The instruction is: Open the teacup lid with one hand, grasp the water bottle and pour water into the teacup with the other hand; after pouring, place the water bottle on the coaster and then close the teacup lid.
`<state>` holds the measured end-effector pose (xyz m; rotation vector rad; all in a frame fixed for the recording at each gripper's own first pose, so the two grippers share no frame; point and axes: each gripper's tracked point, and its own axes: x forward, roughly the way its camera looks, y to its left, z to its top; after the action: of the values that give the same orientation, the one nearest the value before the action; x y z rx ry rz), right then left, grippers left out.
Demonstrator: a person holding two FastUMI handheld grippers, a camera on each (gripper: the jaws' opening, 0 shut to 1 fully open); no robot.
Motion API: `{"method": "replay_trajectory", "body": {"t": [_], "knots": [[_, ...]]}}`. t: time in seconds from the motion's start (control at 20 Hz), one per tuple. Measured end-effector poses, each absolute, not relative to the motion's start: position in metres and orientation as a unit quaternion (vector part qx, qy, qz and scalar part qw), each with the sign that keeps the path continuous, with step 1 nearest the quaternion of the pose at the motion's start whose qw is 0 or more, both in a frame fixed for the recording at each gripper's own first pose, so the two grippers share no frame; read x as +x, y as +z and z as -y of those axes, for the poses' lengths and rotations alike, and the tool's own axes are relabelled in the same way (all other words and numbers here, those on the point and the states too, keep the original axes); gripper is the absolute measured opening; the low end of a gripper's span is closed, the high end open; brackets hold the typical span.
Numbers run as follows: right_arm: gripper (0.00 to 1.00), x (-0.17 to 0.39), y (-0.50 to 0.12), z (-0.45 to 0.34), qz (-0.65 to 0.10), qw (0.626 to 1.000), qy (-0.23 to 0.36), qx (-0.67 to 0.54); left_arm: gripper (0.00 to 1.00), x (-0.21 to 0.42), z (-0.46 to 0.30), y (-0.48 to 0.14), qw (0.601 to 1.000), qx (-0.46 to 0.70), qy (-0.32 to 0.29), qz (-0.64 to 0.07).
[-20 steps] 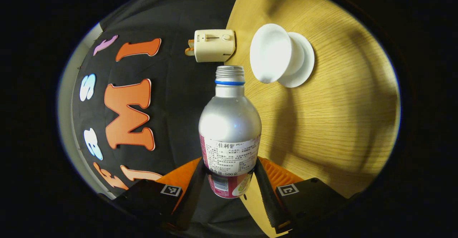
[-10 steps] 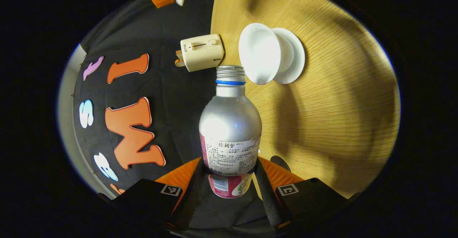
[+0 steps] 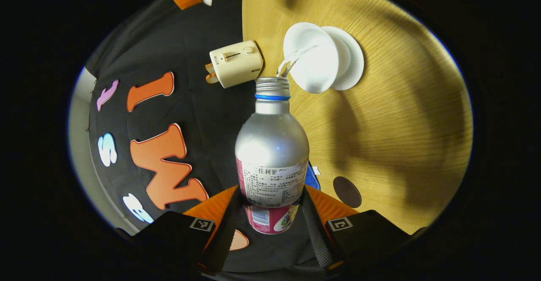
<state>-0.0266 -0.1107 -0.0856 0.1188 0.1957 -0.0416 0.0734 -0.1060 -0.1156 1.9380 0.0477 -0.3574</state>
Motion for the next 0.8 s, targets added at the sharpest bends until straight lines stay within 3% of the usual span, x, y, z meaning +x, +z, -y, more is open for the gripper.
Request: {"method": "replay_trajectory", "body": {"t": [0.8], "knots": [[0.19,-0.025,-0.084,0.105,-0.093,0.994,-0.011,0.062,0.82,0.066,0.108,-0.101,0.517,0.850,-0.100,0.010]]}}
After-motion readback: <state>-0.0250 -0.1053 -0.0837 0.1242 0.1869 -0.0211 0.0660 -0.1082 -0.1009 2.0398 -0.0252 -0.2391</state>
